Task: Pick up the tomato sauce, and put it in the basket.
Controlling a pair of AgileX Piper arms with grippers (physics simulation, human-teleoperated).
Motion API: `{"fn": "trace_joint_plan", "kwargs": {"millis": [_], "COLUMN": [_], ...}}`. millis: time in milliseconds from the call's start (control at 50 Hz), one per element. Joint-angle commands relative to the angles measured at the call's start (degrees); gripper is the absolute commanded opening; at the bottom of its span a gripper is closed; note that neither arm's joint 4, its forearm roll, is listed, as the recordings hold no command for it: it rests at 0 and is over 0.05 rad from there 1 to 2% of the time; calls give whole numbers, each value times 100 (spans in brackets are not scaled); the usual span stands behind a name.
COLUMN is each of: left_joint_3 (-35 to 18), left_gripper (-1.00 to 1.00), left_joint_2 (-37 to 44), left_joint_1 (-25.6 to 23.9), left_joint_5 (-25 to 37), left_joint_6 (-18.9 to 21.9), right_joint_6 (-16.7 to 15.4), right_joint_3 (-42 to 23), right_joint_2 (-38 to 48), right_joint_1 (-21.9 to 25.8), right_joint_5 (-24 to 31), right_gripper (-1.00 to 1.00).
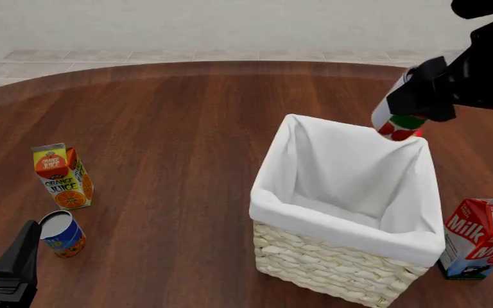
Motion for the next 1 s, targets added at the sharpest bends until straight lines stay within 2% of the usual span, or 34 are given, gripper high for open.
{"fn": "trace_joint_plan", "kwargs": {"millis": [20,360,1000], "left_joint_3": [0,0,0], "left_gripper": [100,100,100], "left_joint_2": [0,0,0], "left_joint_1": [1,2,-1], "left_joint_5": [0,0,0], "left_joint_6": [0,0,-1], "right_joint_6": [139,209,265], "right_joint_3": [208,576,1077], "right_joint_2": [55,177,370], "right_joint_1": [143,287,277], "right_joint_5": [-199,-482,-846], "right_gripper": [-100,-100,-100]}}
